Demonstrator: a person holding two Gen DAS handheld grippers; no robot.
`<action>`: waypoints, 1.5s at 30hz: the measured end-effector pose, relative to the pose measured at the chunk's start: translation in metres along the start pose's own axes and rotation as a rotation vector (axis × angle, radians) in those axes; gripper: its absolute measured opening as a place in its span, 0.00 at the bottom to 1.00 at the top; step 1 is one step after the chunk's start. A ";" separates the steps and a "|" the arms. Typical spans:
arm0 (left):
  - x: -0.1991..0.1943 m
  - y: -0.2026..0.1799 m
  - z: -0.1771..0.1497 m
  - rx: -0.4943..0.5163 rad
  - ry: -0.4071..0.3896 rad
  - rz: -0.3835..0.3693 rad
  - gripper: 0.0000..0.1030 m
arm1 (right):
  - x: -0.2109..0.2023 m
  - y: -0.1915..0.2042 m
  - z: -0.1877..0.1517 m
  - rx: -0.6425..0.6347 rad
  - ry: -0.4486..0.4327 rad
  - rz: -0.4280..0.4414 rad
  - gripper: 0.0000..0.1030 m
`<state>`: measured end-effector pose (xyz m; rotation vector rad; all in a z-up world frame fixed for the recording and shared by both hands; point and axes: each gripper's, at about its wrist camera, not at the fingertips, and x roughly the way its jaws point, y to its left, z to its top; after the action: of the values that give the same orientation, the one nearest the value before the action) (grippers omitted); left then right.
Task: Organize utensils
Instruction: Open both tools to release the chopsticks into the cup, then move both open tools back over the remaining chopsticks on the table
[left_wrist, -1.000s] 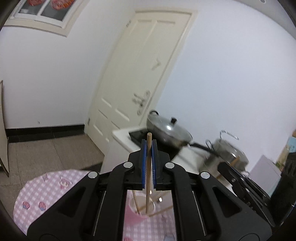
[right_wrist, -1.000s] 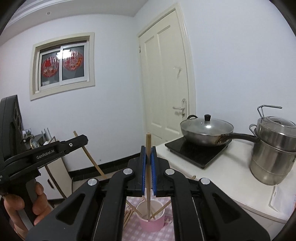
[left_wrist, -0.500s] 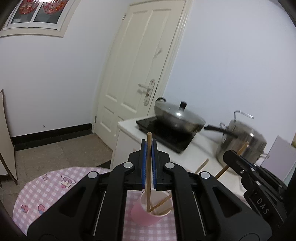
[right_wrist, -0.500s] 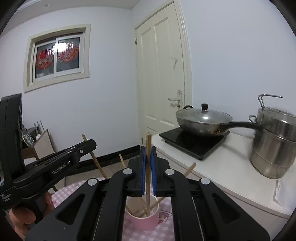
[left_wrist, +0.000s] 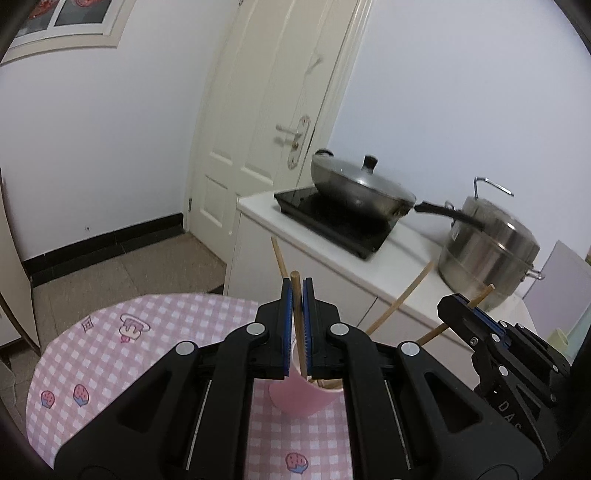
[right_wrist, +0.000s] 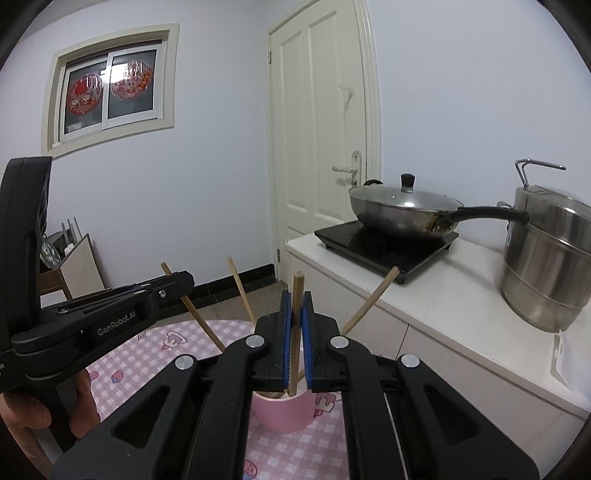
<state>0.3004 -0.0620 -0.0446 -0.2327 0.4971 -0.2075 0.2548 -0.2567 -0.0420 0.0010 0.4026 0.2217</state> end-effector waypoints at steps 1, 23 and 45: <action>0.002 -0.001 -0.001 0.003 0.014 -0.001 0.06 | 0.001 0.000 -0.002 -0.001 0.008 -0.001 0.04; -0.025 -0.008 -0.001 0.031 0.068 -0.037 0.26 | -0.030 0.002 0.001 0.054 0.007 0.014 0.35; -0.100 0.059 -0.039 0.088 0.165 0.020 0.67 | -0.076 0.049 -0.036 0.053 0.056 0.102 0.40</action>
<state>0.2038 0.0130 -0.0497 -0.1248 0.6526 -0.2294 0.1625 -0.2267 -0.0439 0.0679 0.4651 0.3121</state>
